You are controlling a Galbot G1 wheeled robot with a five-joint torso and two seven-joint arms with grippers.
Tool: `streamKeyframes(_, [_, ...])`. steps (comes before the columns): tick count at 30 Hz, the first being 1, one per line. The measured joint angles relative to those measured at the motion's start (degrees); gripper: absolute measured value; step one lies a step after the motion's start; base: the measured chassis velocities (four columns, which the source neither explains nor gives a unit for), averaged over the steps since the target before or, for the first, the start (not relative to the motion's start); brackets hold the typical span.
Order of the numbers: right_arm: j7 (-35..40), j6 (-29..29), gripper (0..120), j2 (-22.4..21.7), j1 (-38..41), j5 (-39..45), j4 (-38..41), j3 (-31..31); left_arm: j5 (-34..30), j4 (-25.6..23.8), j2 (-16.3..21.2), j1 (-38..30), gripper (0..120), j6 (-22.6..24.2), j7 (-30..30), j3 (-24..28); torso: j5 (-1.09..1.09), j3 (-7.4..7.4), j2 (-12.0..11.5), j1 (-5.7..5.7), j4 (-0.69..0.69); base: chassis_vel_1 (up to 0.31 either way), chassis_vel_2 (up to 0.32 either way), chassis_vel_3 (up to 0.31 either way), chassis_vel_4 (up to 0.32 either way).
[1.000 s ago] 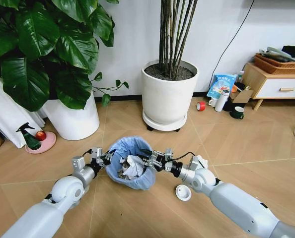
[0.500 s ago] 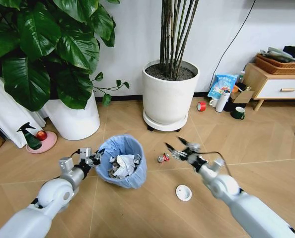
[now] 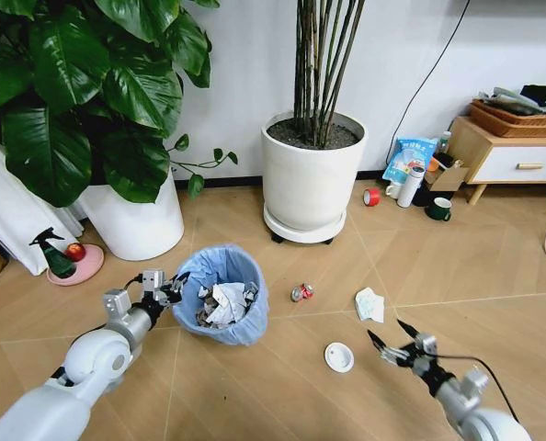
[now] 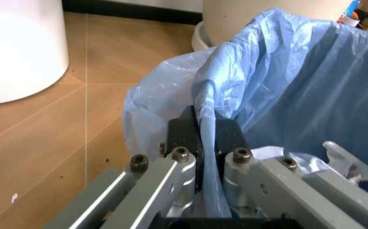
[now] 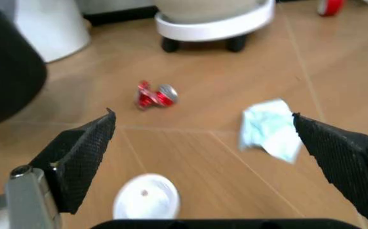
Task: Pick up the trash bin and place the garbage on the floor into it.
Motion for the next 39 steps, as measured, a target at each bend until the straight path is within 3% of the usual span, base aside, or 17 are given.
streamKeyframes(7, [-0.59, -0.22, 100, 4.51, 3.91, -2.77, -7.47, -1.22, 0.22, 0.31, 0.28, -0.04, 0, -0.20, 0.26, 0.19, 0.02, 0.01, 0.00, 0.00, 0.01, 0.000, 0.000, 0.000, 0.000])
streamKeyframes(22, [-2.15, -0.70, 98, 5.23, 17.36, -4.83, -24.42, -12.16, 0.26, -0.22, 2.09, 0.82, 0, -0.20, 0.15, 0.51, 0.03, 0.01, -0.01, 0.01, 0.02, 0.000, 0.000, 0.000, 0.000])
streamKeyframes(39, [-1.25, -0.18, 98, 6.37, 25.68, -11.09, -31.27, -17.01, 0.15, 0.60, 1.62, -0.50, 0, -0.18, 0.15, 1.74, 0.02, 0.01, -0.01, 0.01, 0.02, 0.000, 0.000, 0.000, 0.000])
